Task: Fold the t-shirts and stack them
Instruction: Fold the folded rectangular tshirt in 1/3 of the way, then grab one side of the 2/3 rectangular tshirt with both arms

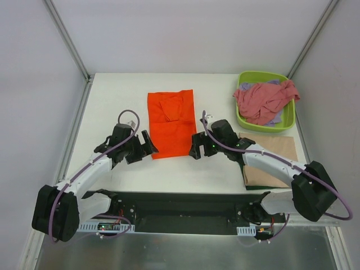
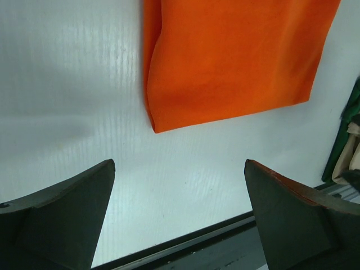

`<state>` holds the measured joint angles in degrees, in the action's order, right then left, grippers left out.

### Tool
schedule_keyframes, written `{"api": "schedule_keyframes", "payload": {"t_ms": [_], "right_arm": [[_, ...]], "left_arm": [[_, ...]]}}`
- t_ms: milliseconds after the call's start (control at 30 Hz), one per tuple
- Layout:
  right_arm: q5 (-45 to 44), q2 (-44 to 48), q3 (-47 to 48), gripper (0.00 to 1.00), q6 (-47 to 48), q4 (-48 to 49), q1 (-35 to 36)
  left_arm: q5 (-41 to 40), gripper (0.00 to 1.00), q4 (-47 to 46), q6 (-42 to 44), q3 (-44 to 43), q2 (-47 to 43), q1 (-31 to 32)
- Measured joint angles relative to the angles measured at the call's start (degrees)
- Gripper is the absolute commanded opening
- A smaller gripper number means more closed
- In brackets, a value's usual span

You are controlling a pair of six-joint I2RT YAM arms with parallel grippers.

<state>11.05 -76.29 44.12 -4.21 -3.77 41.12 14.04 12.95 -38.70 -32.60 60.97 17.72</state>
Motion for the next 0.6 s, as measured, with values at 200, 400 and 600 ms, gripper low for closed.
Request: {"api": "schedule_keyframes", "payload": {"t_ms": [200, 400, 600], "right_arm": [[-5.92, -0.28, 0.00, 0.96, -1.27, -0.13, 0.00], [-6.73, -3.78, 0.00, 0.96, -3.21, -0.15, 0.00], [-6.78, -5.84, 0.00, 0.96, -3.98, -0.11, 0.00]], "left_arm": [[-1.09, 0.68, 0.13, -1.68, 0.59, 5.29, 2.78], [-2.95, 0.51, -0.24, -3.02, 0.26, 12.09, 3.72], [-3.85, 0.28, -2.82, -3.67, -2.43, 16.98, 3.72]]}}
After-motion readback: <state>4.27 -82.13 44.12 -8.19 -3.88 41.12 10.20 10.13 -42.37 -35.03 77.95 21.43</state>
